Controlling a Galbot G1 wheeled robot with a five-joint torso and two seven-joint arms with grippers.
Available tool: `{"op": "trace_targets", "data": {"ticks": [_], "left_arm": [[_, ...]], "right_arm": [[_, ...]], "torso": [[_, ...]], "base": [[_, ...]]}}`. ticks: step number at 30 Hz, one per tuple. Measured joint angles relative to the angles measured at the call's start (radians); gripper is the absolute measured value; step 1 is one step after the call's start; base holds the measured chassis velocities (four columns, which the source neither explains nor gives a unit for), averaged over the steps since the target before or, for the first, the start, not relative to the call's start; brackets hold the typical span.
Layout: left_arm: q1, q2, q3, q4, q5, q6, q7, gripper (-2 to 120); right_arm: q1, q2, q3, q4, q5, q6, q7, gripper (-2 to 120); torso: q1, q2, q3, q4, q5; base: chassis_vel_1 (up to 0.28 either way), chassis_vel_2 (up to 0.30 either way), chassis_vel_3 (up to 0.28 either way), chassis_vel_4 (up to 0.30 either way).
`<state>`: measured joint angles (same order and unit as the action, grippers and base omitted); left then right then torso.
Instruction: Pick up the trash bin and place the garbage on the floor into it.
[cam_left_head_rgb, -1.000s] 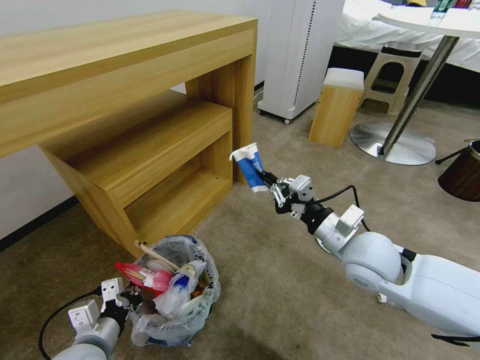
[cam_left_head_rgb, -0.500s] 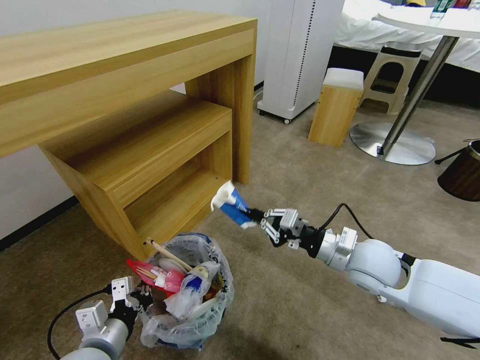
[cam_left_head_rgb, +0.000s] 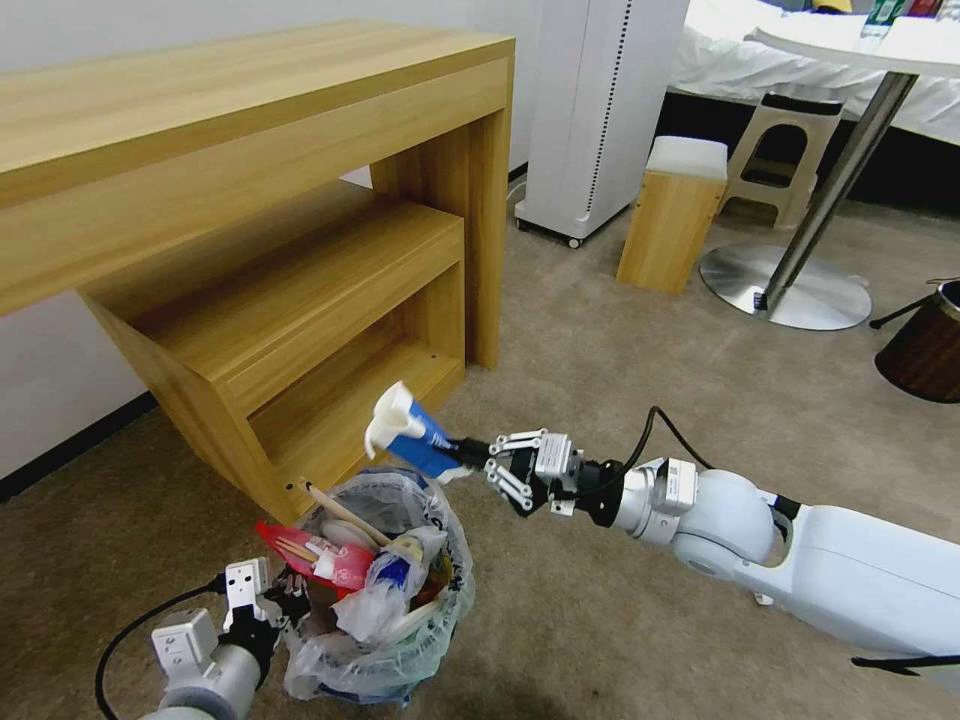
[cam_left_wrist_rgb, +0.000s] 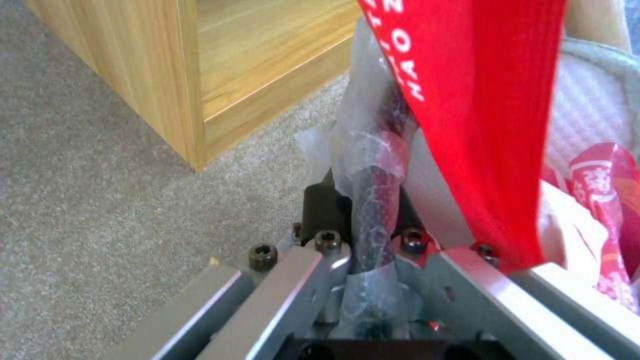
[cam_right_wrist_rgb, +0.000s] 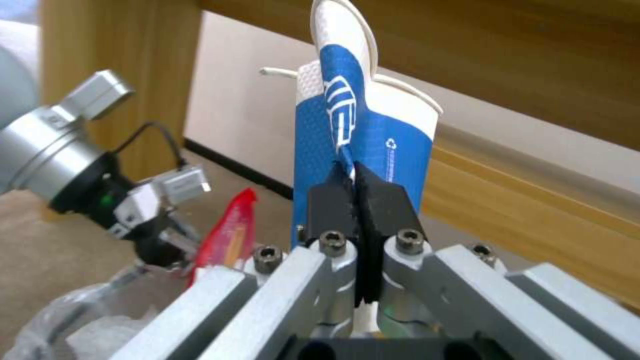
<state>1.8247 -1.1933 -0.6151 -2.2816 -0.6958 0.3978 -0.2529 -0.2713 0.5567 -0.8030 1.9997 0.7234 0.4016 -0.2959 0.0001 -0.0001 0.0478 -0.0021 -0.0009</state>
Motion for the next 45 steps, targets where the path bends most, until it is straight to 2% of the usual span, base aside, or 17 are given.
{"op": "trace_targets", "data": {"ticks": [8,21,29,39,40,42,44,45], "left_arm": [[0.042,-0.002,-0.018,-0.06,0.0,0.0,0.004,0],[0.061,-0.012,-0.023,-0.092,0.004,-0.001,0.01,0],[0.055,-0.007,-0.028,-0.092,-0.002,-0.002,0.009,0],[0.038,0.003,-0.026,-0.071,-0.016,-0.002,0.005,0],[0.036,0.003,-0.025,-0.067,-0.016,-0.002,0.005,0],[0.035,0.002,-0.024,-0.064,-0.016,-0.002,0.005,0],[0.032,0.002,-0.02,-0.056,-0.016,-0.002,0.005,0],[0.032,0.002,-0.02,-0.056,-0.016,-0.002,0.005,0]], "right_arm": [[0.05,0.047,-0.097,-0.057,0.015,0.019,-0.049,0],[0.054,0.114,-0.189,-0.138,0.023,0.02,-0.048,0],[0.055,0.131,-0.22,-0.163,0.031,0.015,-0.036,0],[-0.007,0.117,-0.205,-0.191,0.002,0.034,0.003,0],[-0.015,0.116,-0.2,-0.192,-0.001,0.034,0.005,5],[-0.02,0.116,-0.197,-0.192,-0.002,0.034,0.006,7],[-0.043,0.12,-0.176,-0.192,-0.002,0.036,0.015,18],[-0.043,0.12,-0.176,-0.192,-0.002,0.036,0.015,18]], "torso": [[0.0,0.0,0.0,0.0,0.0001],[0.0,0.0,0.0,-0.0001,0.0001],[0.0,0.0,0.0,0.0,0.0],[0.0,0.0,0.0,-0.0001,0.0001],[0.0,0.0,0.0,-0.0001,0.0001],[0.0,0.0,0.0,-0.0001,0.0001],[0.0,0.0,0.0,-0.0001,0.0],[0.0,0.0,0.0,-0.0001,0.0]], "base": [[0.0,0.0,0.0,0.0],[0.0,0.0,0.0,0.0],[0.0,0.0,0.0,0.0],[0.0,0.0,0.0,0.0],[0.0,0.0,0.0,0.0],[0.0,0.0,0.0,0.0],[0.0,0.0,0.0,0.0],[0.0,0.0,0.0,0.0]]}}
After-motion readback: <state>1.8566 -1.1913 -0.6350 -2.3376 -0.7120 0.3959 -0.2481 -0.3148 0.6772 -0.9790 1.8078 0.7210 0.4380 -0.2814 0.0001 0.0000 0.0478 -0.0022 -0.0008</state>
